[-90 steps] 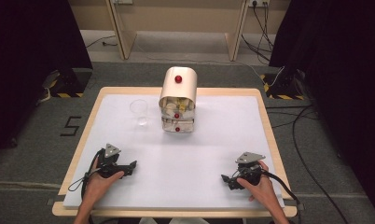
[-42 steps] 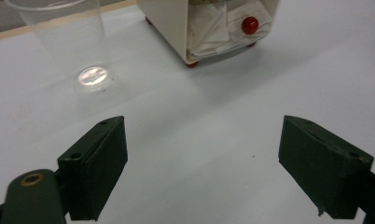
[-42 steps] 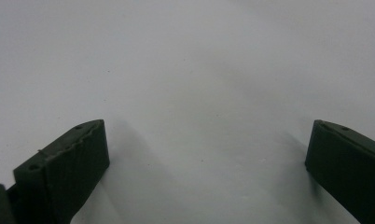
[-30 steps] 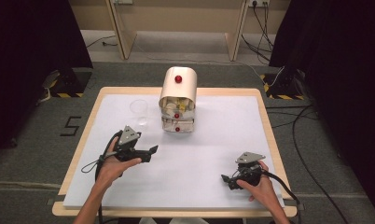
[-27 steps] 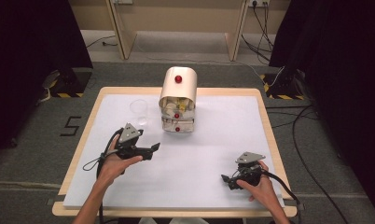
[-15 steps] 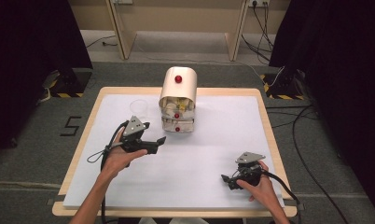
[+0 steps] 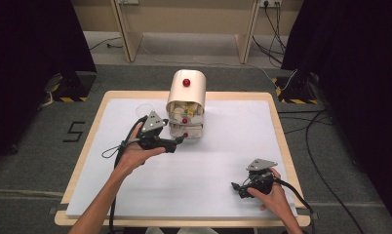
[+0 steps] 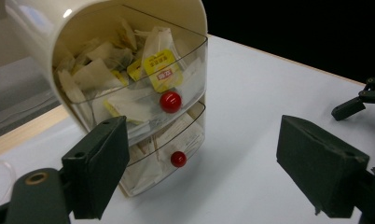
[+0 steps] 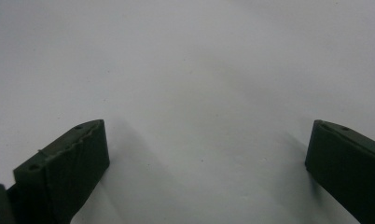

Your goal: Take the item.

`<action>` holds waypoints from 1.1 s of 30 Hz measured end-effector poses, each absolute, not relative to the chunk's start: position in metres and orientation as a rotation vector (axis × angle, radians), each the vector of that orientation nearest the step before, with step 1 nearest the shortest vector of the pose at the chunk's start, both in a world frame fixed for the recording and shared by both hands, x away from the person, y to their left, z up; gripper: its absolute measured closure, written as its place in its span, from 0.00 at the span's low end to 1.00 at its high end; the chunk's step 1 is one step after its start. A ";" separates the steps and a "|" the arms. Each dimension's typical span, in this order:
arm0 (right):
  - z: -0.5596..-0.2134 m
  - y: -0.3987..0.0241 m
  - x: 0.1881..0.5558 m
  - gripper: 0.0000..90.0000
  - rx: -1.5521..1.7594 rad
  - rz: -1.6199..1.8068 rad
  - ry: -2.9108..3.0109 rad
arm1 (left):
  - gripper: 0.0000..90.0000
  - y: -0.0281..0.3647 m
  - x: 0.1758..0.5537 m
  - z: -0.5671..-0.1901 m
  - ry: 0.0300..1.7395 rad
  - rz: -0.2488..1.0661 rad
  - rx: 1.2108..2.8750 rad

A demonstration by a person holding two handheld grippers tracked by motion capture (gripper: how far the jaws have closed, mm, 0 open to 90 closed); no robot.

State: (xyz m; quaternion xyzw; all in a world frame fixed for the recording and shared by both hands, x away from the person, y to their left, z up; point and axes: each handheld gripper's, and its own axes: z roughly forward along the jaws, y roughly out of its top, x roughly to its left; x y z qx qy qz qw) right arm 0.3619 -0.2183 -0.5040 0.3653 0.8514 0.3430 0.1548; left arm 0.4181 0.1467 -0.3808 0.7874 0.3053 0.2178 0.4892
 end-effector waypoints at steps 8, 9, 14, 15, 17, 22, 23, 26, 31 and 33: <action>-0.504 -0.218 0.362 0.00 1.046 0.983 2.439 | 0.18 0.140 0.431 -0.369 0.732 0.505 1.880; -0.504 -0.218 0.362 0.00 1.047 0.983 2.438 | 0.18 0.138 0.434 -0.368 0.732 0.499 1.884; -0.504 -0.218 0.362 0.00 1.047 0.982 2.440 | 0.19 0.133 0.442 -0.368 0.732 0.506 1.899; -0.504 -0.218 0.362 0.00 1.047 0.983 2.440 | 0.19 0.131 0.445 -0.367 0.736 0.502 1.898; -0.504 -0.218 0.362 0.00 1.052 0.984 2.439 | 0.19 0.129 0.448 -0.367 0.739 0.500 1.898; -0.504 -0.218 0.362 0.00 1.047 0.985 2.438 | 0.19 0.125 0.459 -0.367 0.753 0.490 1.903; -0.504 -0.218 0.362 0.00 1.047 0.985 2.438 | 0.19 0.125 0.459 -0.367 0.753 0.490 1.903; -0.504 -0.218 0.362 0.00 1.047 0.985 2.437 | 0.19 0.124 0.465 -0.370 0.763 0.487 1.922; -0.504 -0.218 0.362 0.00 1.050 0.985 2.438 | 0.18 0.123 0.470 -0.374 0.757 0.471 1.933; -0.504 -0.218 0.362 0.00 1.049 0.985 2.438 | 0.18 0.123 0.468 -0.374 0.745 0.477 1.939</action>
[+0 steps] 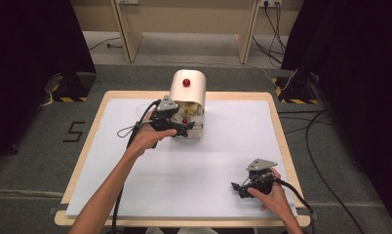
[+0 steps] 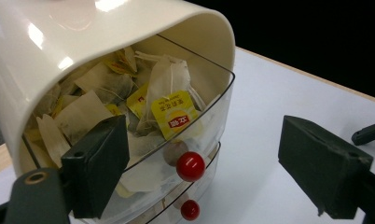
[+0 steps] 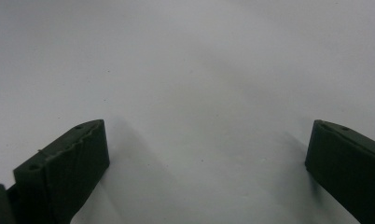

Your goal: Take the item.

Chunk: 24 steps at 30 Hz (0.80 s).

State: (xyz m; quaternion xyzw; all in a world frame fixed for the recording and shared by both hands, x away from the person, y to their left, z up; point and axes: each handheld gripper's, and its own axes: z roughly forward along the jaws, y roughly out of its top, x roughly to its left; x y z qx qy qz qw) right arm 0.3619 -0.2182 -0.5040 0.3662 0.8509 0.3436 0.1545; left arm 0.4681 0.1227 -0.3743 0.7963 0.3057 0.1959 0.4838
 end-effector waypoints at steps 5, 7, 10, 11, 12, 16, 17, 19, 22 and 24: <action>-0.504 -0.218 0.362 0.00 1.049 0.985 2.438 | 0.18 0.124 0.460 -0.374 0.718 0.521 1.952; -0.504 -0.218 0.362 0.00 1.049 0.985 2.437 | 0.18 0.125 0.457 -0.375 0.713 0.517 1.950; -0.504 -0.218 0.362 0.00 1.046 0.985 2.437 | 0.18 0.126 0.452 -0.374 0.708 0.497 1.960; -0.504 -0.218 0.362 0.00 1.044 0.986 2.437 | 0.18 0.126 0.450 -0.374 0.708 0.488 1.960; -0.504 -0.218 0.362 0.00 1.049 0.985 2.437 | 0.18 0.127 0.448 -0.374 0.704 0.480 1.962; -0.504 -0.218 0.362 0.00 1.052 0.984 2.438 | 0.18 0.128 0.438 -0.375 0.687 0.488 1.962; -0.504 -0.218 0.362 0.00 1.049 0.983 2.439 | 0.18 0.128 0.436 -0.375 0.684 0.491 1.967; -0.504 -0.218 0.362 0.00 1.049 0.983 2.438 | 0.18 0.128 0.431 -0.375 0.683 0.488 1.972; -0.504 -0.218 0.362 0.00 1.049 0.983 2.439 | 0.18 0.128 0.425 -0.376 0.677 0.495 1.979; -0.504 -0.218 0.362 0.00 1.051 0.984 2.437 | 0.18 0.128 0.421 -0.377 0.676 0.489 1.978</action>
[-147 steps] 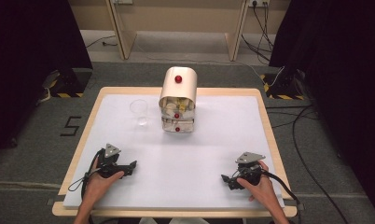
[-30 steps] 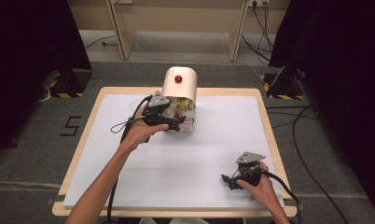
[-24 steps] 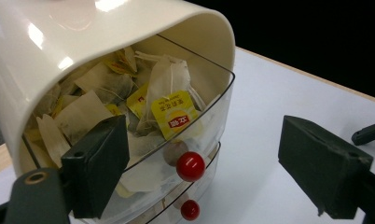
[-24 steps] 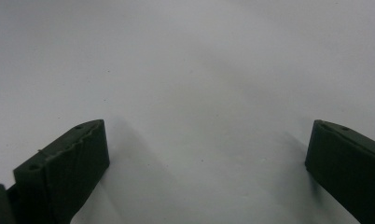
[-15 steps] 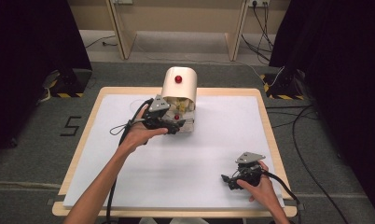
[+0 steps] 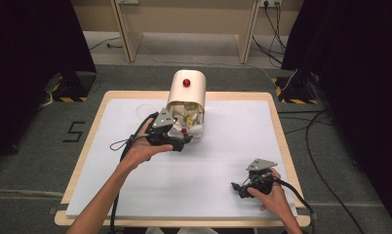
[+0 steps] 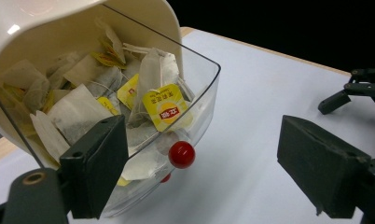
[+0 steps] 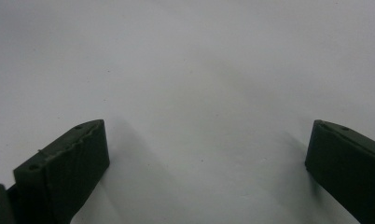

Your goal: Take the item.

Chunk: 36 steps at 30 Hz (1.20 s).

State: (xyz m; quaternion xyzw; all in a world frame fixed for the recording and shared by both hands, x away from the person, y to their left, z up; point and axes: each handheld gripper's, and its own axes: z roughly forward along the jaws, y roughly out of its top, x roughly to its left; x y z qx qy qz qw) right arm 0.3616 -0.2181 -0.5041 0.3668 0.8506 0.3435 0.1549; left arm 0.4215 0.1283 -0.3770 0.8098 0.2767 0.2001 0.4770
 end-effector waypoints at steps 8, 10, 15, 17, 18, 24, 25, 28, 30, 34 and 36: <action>-0.504 -0.218 0.362 0.00 1.051 0.984 2.437 | 0.18 0.130 0.412 -0.380 0.670 0.488 1.976; -0.504 -0.218 0.362 0.00 1.051 0.984 2.437 | 0.18 0.129 0.409 -0.380 0.667 0.501 1.984; -0.504 -0.218 0.362 0.00 1.051 0.984 2.437 | 0.17 0.125 0.404 -0.381 0.658 0.524 2.004; -0.504 -0.218 0.362 0.00 1.051 0.984 2.438 | 0.17 0.125 0.402 -0.383 0.655 0.524 2.002; -0.504 -0.218 0.362 0.00 1.050 0.984 2.437 | 0.17 0.125 0.401 -0.383 0.652 0.531 2.004; -0.504 -0.218 0.362 0.00 1.051 0.984 2.437 | 0.17 0.126 0.396 -0.385 0.650 0.529 1.998; -0.504 -0.218 0.362 0.00 1.051 0.984 2.437 | 0.17 0.126 0.396 -0.385 0.650 0.527 1.998; -0.504 -0.218 0.362 0.00 1.049 0.983 2.438 | 0.17 0.126 0.393 -0.386 0.648 0.528 2.002; -0.504 -0.218 0.362 0.00 1.052 0.984 2.437 | 0.17 0.125 0.392 -0.386 0.650 0.527 2.004; -0.504 -0.218 0.362 0.00 1.051 0.984 2.437 | 0.17 0.126 0.390 -0.387 0.645 0.518 2.009; -0.504 -0.218 0.362 0.00 1.051 0.984 2.437 | 0.17 0.126 0.389 -0.387 0.644 0.511 2.011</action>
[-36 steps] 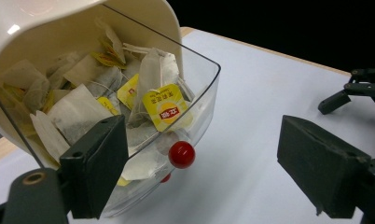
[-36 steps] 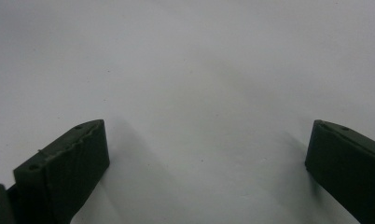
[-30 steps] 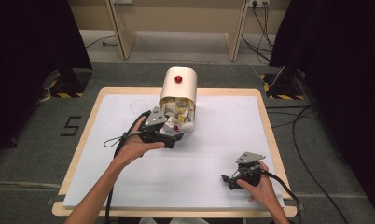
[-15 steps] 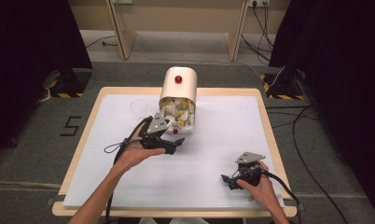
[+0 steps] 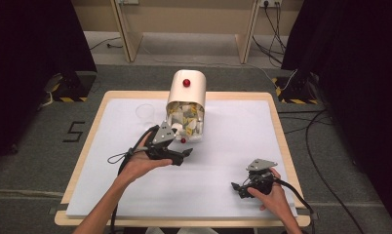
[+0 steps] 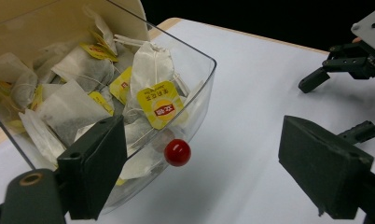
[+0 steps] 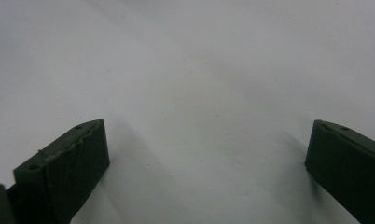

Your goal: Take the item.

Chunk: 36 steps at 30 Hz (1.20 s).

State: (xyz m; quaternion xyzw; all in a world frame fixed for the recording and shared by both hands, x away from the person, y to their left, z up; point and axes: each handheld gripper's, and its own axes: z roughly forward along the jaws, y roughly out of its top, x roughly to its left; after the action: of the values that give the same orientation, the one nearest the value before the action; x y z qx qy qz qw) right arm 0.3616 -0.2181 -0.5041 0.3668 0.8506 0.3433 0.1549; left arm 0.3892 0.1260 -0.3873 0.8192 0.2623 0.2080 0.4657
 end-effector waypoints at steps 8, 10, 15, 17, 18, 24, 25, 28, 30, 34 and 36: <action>-0.504 -0.218 0.362 0.00 1.049 0.983 2.439 | 0.17 0.125 0.383 -0.390 0.632 0.519 2.025; -0.504 -0.218 0.362 0.00 1.049 0.983 2.439 | 0.17 0.125 0.382 -0.390 0.639 0.514 2.023; -0.504 -0.218 0.362 0.00 1.047 0.984 2.438 | 0.18 0.124 0.379 -0.393 0.636 0.541 2.020; -0.504 -0.218 0.362 0.00 1.049 0.983 2.438 | 0.18 0.123 0.379 -0.393 0.639 0.538 2.016; -0.504 -0.218 0.362 0.00 1.046 0.983 2.438 | 0.19 0.123 0.379 -0.393 0.641 0.535 2.015; -0.504 -0.218 0.362 0.00 1.049 0.982 2.438 | 0.22 0.122 0.382 -0.392 0.642 0.509 2.010; -0.504 -0.218 0.362 0.00 1.047 0.983 2.439 | 0.22 0.121 0.383 -0.392 0.638 0.504 2.007; -0.504 -0.218 0.362 0.00 1.051 0.984 2.437 | 0.23 0.120 0.384 -0.393 0.637 0.512 2.007; -0.504 -0.218 0.362 0.00 1.051 0.983 2.437 | 0.24 0.122 0.384 -0.391 0.636 0.512 1.994; -0.504 -0.218 0.362 0.00 1.046 0.983 2.438 | 0.24 0.125 0.386 -0.385 0.642 0.507 1.975; -0.504 -0.218 0.362 0.00 1.049 0.982 2.439 | 0.25 0.127 0.389 -0.379 0.654 0.512 1.953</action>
State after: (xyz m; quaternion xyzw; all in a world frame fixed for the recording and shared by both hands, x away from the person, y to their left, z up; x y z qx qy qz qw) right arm 0.3617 -0.2182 -0.5040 0.3661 0.8512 0.3428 0.1547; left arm 0.3891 0.1267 -0.3794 0.8034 0.2691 0.2106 0.4877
